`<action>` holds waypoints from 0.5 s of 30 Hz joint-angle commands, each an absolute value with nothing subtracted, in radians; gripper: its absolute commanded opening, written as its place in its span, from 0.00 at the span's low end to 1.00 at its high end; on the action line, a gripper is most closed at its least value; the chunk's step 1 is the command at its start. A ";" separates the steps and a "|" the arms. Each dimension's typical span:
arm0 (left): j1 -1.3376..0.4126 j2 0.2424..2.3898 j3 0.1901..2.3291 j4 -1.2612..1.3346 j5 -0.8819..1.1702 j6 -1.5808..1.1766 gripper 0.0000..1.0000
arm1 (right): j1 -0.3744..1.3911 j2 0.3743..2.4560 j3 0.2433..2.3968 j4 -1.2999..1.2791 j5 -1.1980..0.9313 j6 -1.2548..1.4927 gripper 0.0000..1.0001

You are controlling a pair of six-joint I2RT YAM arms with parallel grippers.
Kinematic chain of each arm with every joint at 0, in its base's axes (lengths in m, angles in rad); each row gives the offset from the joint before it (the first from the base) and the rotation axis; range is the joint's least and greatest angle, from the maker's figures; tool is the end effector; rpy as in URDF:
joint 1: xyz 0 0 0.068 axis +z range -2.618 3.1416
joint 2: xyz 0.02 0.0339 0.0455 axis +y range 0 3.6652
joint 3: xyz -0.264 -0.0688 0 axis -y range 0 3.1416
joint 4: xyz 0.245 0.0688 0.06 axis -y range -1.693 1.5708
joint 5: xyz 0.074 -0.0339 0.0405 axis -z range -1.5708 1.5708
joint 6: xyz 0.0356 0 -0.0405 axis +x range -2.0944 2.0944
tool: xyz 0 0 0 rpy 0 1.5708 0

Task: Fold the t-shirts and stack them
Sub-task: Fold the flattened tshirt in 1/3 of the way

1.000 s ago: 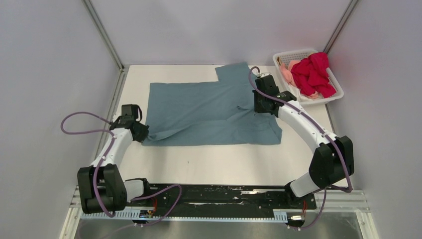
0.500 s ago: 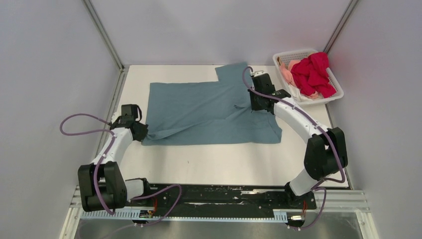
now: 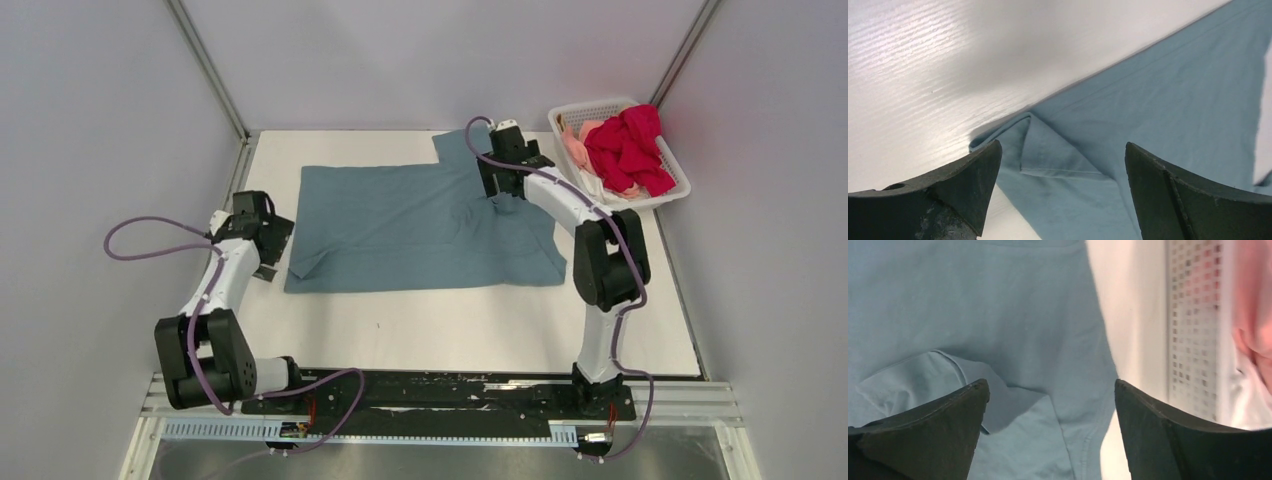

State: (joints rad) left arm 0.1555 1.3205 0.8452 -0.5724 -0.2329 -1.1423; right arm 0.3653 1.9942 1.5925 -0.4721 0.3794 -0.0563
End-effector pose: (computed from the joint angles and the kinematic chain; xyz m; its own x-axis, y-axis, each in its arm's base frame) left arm 0.2498 0.0475 0.2164 -0.1149 -0.9139 -0.3894 -0.8884 0.2700 -0.3713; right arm 0.4214 0.1471 0.2315 -0.7089 -0.3271 -0.6249 -0.1499 0.9356 -0.3197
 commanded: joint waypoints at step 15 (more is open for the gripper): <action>-0.015 1.305 0.856 -0.395 0.251 -0.820 1.00 | 0.400 1.638 1.162 -0.322 -0.298 0.171 1.00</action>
State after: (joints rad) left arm 0.0639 1.2476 0.8852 -0.5308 0.0891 -0.8890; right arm 0.3874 1.5440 1.1492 -0.4019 -0.1246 0.1318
